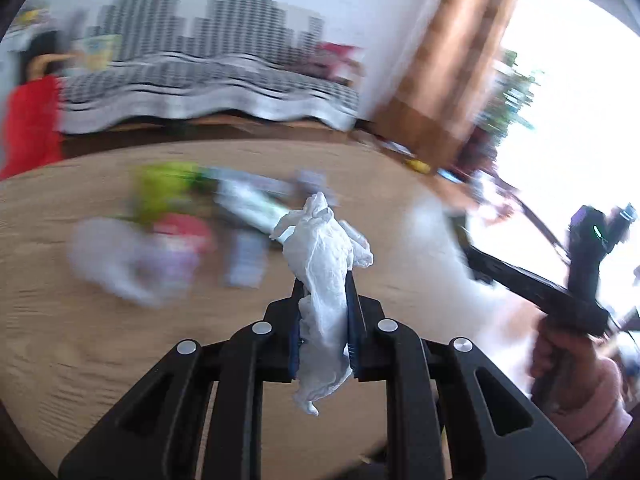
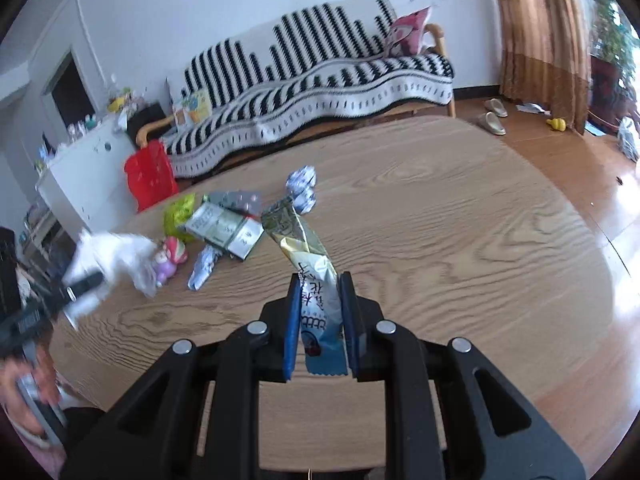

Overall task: Collect trash
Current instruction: 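Carry the tissue and wrapper with both tools over the bin, then open both tools to drop the tissue and wrapper into the bin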

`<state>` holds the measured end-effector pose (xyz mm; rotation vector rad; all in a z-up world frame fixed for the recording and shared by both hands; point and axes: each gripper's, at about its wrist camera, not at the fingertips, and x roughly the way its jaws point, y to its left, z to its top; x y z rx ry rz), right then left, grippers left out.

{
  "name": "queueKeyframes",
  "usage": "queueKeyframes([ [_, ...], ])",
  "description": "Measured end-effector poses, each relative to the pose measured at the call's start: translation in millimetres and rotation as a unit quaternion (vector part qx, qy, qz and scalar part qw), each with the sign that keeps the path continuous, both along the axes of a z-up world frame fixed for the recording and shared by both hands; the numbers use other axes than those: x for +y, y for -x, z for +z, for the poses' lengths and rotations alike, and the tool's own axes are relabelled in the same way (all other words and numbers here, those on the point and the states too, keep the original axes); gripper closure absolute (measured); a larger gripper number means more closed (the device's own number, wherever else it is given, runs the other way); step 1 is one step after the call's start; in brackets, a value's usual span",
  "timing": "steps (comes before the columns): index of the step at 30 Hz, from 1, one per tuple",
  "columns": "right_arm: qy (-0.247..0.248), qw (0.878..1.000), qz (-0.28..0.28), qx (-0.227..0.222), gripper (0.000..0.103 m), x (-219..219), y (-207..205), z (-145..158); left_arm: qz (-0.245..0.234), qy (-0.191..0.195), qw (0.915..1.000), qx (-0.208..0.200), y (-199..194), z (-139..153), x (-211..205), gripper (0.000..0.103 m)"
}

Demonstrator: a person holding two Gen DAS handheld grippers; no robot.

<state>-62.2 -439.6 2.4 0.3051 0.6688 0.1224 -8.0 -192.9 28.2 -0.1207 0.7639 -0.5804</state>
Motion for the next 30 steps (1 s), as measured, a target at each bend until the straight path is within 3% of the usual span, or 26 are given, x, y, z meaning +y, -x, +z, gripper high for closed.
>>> queueKeyframes([
  [4,0.003,0.999,-0.031,-0.012,0.084,-32,53,8,-0.114,0.028,0.9916,0.055,40,-21,-85,0.086],
  [8,-0.036,0.997,-0.061,-0.004,0.084,-69,121,1,-0.196,0.007,0.9736,0.117,79,-61,-151,0.086],
  [10,-0.041,0.997,-0.066,0.025,0.084,-80,142,-15,-0.221,-0.019,0.9655,0.137,95,-83,-172,0.086],
  [13,-0.068,0.991,-0.053,0.098,0.084,-84,153,-63,-0.221,-0.039,0.9615,0.159,101,-109,-183,0.086],
  [16,-0.113,0.982,-0.056,0.142,0.084,-88,151,-107,-0.206,-0.060,0.9600,0.179,97,-134,-185,0.086],
  [19,-0.157,0.969,-0.061,0.180,0.084,-90,140,-143,-0.203,-0.092,0.9491,0.223,87,-164,-188,0.086],
  [24,-0.159,0.967,-0.038,0.195,0.084,-82,130,-155,-0.205,-0.088,0.9473,0.230,86,-168,-187,0.086],
  [30,-0.155,0.967,-0.051,0.197,0.084,-85,129,-154,-0.207,-0.088,0.9451,0.237,86,-170,-188,0.086],
])
